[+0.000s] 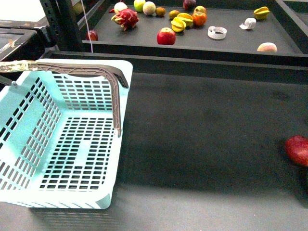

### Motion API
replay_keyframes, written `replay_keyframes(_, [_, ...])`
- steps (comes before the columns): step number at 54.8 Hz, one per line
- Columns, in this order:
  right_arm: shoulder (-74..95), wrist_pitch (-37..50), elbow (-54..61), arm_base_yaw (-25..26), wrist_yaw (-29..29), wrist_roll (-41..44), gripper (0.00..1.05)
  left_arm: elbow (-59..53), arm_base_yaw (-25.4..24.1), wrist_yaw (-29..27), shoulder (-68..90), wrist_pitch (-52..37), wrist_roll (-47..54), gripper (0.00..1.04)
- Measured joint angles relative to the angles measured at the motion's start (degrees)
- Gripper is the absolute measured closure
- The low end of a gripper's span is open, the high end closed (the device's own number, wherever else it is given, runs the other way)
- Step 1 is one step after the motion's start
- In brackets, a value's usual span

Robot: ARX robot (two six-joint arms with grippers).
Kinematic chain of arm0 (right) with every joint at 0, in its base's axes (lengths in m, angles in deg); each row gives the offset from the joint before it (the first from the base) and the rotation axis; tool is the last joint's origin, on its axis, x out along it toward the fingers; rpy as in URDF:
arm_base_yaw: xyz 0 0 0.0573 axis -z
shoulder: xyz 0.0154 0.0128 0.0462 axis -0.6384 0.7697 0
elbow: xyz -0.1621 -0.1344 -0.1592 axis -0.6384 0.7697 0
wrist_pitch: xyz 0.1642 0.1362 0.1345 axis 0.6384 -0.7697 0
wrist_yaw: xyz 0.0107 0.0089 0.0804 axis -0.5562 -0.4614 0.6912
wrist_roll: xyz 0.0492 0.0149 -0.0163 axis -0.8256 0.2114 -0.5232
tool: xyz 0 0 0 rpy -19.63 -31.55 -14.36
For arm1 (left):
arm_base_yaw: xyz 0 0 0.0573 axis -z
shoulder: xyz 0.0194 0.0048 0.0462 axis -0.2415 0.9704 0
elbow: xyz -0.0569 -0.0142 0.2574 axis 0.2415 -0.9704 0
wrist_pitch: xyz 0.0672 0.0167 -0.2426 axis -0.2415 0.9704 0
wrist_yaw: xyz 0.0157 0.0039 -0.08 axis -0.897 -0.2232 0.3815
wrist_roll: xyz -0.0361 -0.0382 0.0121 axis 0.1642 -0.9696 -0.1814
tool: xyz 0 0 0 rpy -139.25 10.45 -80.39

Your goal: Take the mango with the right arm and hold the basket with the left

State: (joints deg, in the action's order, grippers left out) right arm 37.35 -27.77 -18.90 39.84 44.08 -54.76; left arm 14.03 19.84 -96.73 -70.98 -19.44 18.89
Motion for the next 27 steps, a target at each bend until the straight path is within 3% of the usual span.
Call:
replay_keyframes(3, [-0.02,0.00,0.00,-0.02,-0.04,-0.02,0.08,1.49,3.50,-13.29,8.57,-0.33,-9.77,0.08])
replay_keyframes(7, [0.00,0.00,0.00,-0.04,0.00,-0.02,0.08,2.91,3.67,-20.70,19.26,-6.58,-19.28,0.08])
replay_keyframes(16, [-0.02,0.00,0.00,-0.04,0.00,0.00,0.08,8.74,1.95,-16.39,43.54,-24.09,-30.97,0.08])
replay_keyframes(27, [-0.02,0.00,0.00,-0.04,0.02,0.00,0.08,21.33,1.31,-4.81,75.71,-36.72,-45.57,0.08])
